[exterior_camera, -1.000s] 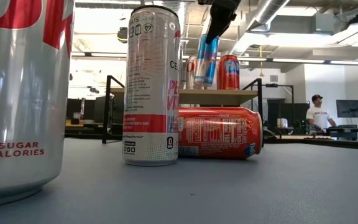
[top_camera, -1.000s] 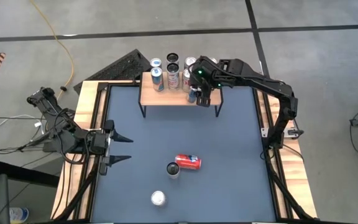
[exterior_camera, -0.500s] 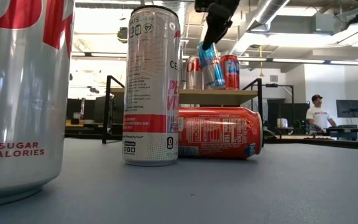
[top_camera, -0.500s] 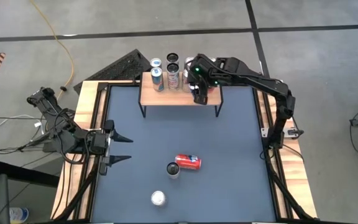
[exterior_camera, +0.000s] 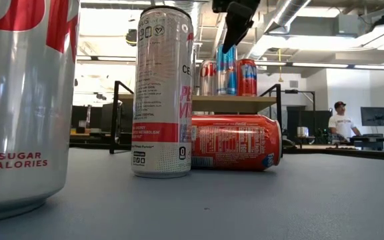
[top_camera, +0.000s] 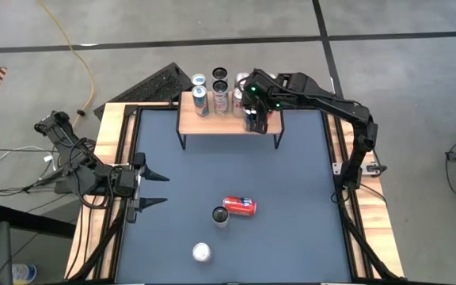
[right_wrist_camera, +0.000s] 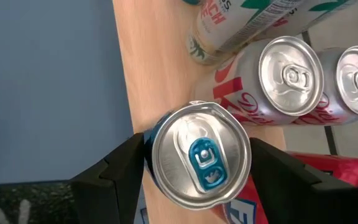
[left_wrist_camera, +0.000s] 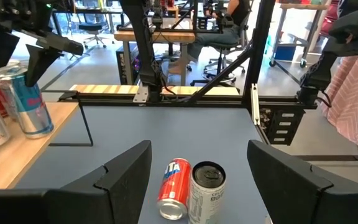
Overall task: Place canned beverage on shelf
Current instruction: Put the blue soda can on the shelf aligned with the other blue soda can
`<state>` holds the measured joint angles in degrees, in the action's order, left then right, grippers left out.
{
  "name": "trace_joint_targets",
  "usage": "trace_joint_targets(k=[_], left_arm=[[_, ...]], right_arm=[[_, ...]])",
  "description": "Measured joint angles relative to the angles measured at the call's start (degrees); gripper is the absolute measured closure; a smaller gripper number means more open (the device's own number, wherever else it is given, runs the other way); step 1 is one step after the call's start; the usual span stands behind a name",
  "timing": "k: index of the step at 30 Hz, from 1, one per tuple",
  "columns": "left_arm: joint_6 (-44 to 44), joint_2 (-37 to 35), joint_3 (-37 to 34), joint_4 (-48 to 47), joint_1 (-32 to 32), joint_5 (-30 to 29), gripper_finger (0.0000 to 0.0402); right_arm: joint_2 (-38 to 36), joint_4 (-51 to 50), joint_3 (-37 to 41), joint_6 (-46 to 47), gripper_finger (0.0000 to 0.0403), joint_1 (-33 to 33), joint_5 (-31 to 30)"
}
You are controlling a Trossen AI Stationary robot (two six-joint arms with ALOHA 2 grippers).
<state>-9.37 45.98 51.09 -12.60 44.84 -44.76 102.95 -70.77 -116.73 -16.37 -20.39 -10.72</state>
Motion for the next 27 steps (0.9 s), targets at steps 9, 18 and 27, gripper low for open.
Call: trace_joint_targets(k=[9,18,27], left_arm=[[0.04,0.00,0.00,-0.04,0.00,0.00,0.0145],[0.36,0.00,0.00,-0.04,0.00,-0.01,0.0145],[1.17,-0.01,0.00,-0.04,0.00,-0.10,0.0145]], right_arm=[[-0.28,-0.03,0.02,-0.06,0.0145,-1.16,1.96],[-0.32,0.27,0.00,-0.08,0.0120,-1.84,3.30],[-0.80,3.33,0.00,-0.29,0.0110,-1.91,3.23]])
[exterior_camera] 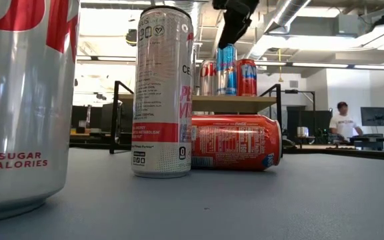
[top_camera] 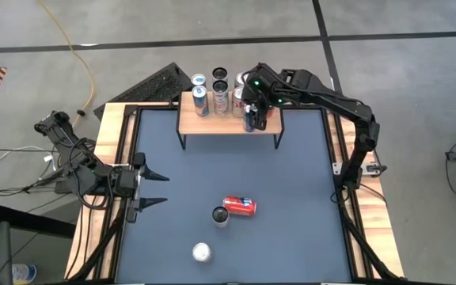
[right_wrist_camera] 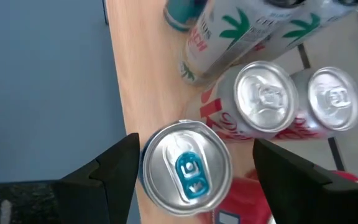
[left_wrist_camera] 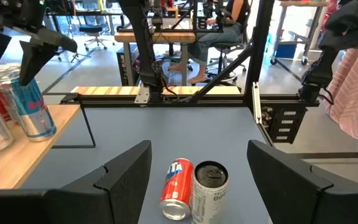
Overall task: Place canned beverage on shelf
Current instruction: Put the blue soda can on the shelf aligned with the other blue soda can
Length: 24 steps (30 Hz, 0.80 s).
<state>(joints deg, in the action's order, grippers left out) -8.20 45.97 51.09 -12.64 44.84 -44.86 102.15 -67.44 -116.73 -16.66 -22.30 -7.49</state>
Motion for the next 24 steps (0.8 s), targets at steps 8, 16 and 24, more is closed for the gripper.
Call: trace_joint_targets(k=[8,16,24], left_arm=[[0.01,0.01,0.00,-1.07,0.00,-0.15,0.0145],[0.01,0.01,0.00,-1.22,0.00,-0.15,0.0145],[0.53,0.10,0.00,-1.11,0.01,0.07,0.0145]], right_arm=[[-0.22,-1.31,-1.36,-0.41,0.0110,0.09,-5.05],[-0.74,-11.40,-16.90,0.15,0.0111,2.42,-8.93],[-16.12,-16.85,-10.38,6.52,0.0111,4.72,-9.22]])
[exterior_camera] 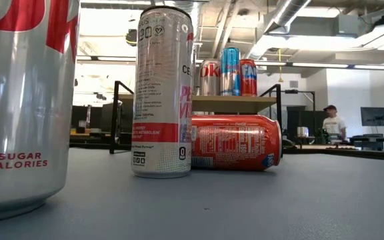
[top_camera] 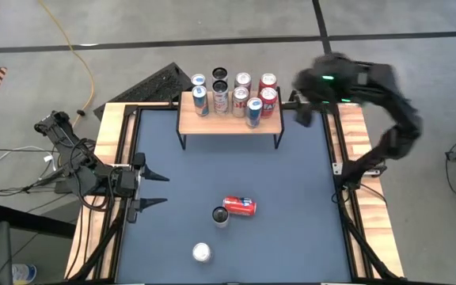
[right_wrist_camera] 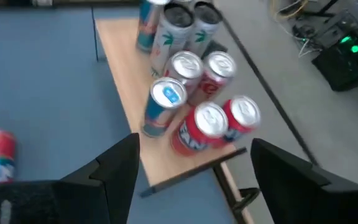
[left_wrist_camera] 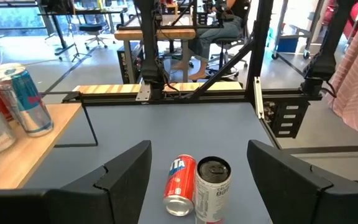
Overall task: Place canned beverage on shelf
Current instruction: Put the blue soda can on the shelf aligned with the other blue soda can
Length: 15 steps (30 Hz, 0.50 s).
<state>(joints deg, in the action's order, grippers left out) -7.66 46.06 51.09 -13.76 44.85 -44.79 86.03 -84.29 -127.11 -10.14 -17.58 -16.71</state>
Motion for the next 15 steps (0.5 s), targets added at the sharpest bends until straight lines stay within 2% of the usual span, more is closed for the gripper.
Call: trace_joint_targets(k=[5,10,15], left_arm=[[2.62,0.02,0.00,1.94,0.02,-0.09,0.0145],[4.21,0.00,0.00,3.70,0.02,0.76,0.0145],[4.44,0.02,0.00,4.01,0.02,0.91,0.0145]], right_arm=[[-14.94,3.92,11.74,8.73,0.0111,2.80,-0.14],[-29.83,14.37,31.61,17.09,0.0111,8.78,-0.34],[-41.56,26.19,52.50,22.69,0.0111,13.65,-4.53]])
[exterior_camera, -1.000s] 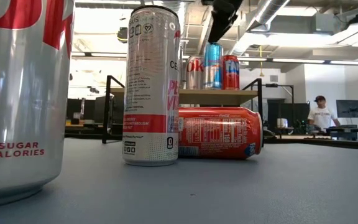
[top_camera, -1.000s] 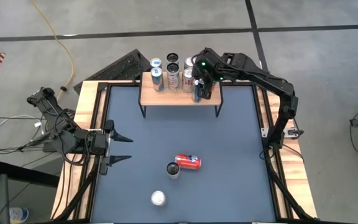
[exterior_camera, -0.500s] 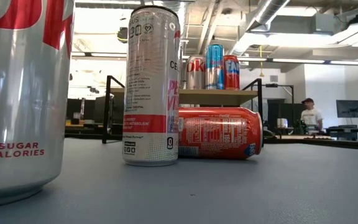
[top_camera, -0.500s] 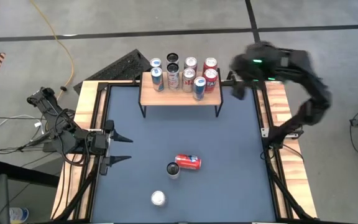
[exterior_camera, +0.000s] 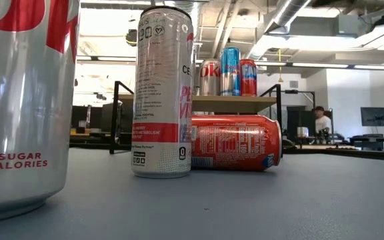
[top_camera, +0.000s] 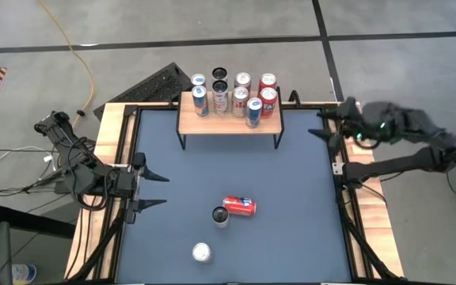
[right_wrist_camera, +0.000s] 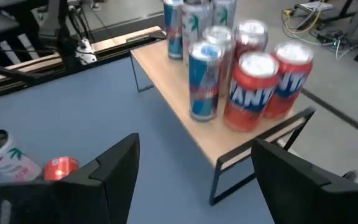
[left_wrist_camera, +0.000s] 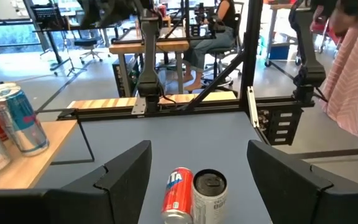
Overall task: Place canned beverage on shelf
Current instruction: Put the blue soda can on the shelf aligned with the other blue soda can
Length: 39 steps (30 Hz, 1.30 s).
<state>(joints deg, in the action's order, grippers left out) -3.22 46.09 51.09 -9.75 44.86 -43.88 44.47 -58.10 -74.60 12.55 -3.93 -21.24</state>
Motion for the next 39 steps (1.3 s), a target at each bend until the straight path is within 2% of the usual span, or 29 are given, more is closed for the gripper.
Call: trace_joint_targets(k=[3,7,15,21,30,33,36,39], left_arm=[[0.00,0.00,0.00,0.26,0.00,0.00,0.0145],[0.00,0.00,0.00,0.34,0.00,0.02,0.0145],[0.12,-0.02,0.00,2.11,0.00,0.06,0.0145],[0.94,-0.02,0.00,2.22,0.02,0.07,0.0145],[1.61,-0.02,0.00,2.27,0.00,0.00,0.0145],[2.01,-0.02,0.00,2.72,0.00,-0.02,0.0145],[2.01,-0.02,0.00,3.03,0.00,-0.06,0.0145],[1.80,-0.02,0.00,3.01,0.00,-0.04,0.0145]], right_arm=[[-4.58,6.53,10.45,3.61,0.0111,1.45,-2.74],[-6.92,14.19,21.14,8.88,0.0111,2.72,-4.61],[-4.37,35.35,35.41,7.08,0.0111,5.21,-4.85],[-1.10,50.11,44.58,6.58,0.0111,5.66,-9.55],[9.56,67.07,46.66,0.18,0.0111,2.85,-18.03],[13.96,74.99,46.65,-3.25,0.0116,1.25,-18.41],[17.72,79.15,46.05,-5.88,0.0134,0.30,-22.31],[20.42,79.99,45.06,-6.93,0.0174,-0.74,-25.41]])
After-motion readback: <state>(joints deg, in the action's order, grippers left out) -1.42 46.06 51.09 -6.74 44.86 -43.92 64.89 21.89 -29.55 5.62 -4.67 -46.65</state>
